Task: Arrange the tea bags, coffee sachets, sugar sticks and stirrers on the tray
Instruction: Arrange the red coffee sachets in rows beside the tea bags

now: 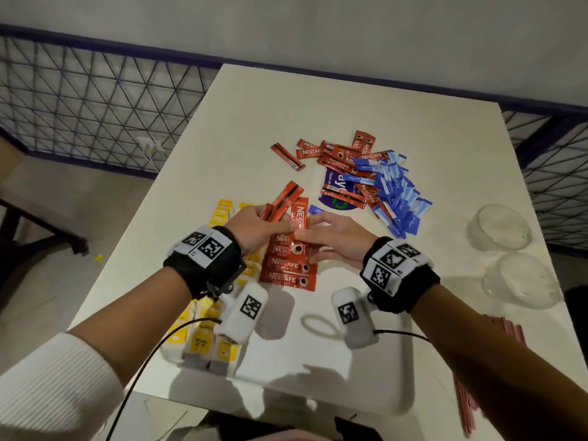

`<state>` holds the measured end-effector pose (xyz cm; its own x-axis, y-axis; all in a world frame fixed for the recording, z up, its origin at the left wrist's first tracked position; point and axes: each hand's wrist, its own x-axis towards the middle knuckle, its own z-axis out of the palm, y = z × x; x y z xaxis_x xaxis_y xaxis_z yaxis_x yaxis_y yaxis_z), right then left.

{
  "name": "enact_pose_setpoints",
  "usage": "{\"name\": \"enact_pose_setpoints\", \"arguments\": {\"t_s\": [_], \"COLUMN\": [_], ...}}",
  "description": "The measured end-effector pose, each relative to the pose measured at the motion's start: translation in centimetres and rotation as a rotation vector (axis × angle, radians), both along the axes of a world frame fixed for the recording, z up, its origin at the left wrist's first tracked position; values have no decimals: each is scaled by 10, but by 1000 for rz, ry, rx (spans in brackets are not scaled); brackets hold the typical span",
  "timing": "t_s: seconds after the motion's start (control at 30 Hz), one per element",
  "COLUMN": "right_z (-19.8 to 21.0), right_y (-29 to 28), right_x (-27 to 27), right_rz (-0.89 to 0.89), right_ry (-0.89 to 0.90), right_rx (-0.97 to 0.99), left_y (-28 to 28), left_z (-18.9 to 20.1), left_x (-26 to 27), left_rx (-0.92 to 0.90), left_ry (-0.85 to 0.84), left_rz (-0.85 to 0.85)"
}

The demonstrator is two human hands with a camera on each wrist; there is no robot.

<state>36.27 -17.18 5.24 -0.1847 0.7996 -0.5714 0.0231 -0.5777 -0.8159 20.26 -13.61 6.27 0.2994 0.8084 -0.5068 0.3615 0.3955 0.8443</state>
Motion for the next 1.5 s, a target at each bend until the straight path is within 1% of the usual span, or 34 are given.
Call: {"name": "enact_pose_setpoints", "arguments": {"t_s": [0.07, 0.17, 0.27, 0.33, 0.4, 0.53, 0.6, 0.7, 0.8, 0.93, 1.03, 1.23, 1.37, 1.5], "right_z": [-6, -10, -10, -10, -9, -10, -13, -19, -26, -33, -38, -46, -52, -54], "right_y": [-6, -9, -10, -12, -15, -29, -40, -56, -71, -88, -92, -85, -78, -74], "right_x": [-5, -9, -8, -7, -6, -4, -6, -11, -12, -19, -27, -39, -39, -39], "right_rz": [39, 4, 49, 48, -4, -154, -229, -306, -368, -401, -390, -360, -293, -301], "right_ry": [48, 78, -18, -59, -55, -34, -43, -91, -140, -138, -194, -244, -366, -402], "right_rx": [-31, -28, -19, -30, -36, -11, -3, -11, -38, -102, -137, -196, -218, -226], "left_y": [-3, -5, -4, -4, -4, -5, -6, -8, -10, -13, -17, -19, -20, -19], "left_z": [-2, -8, -9, -8, -9, -16, -21, -22, -21, -26, -29, -29, -28, -28], "left_x": [0, -5, -14, -21, -29, -41, -46, -49, -54, -66, -73, -80, -83, -85], "left_rx": [-2, -2, 8, 16, 25, 64, 81, 87, 135, 161, 163, 146, 148, 147], "left_ry": [-40, -27, -41, -40, 12, 174, 200, 206, 246, 251, 283, 283, 282, 292], "left_rz": [120, 229, 315, 325, 263, 87, 22, -97, -193, -236, -249, -273, -280, -291]}}
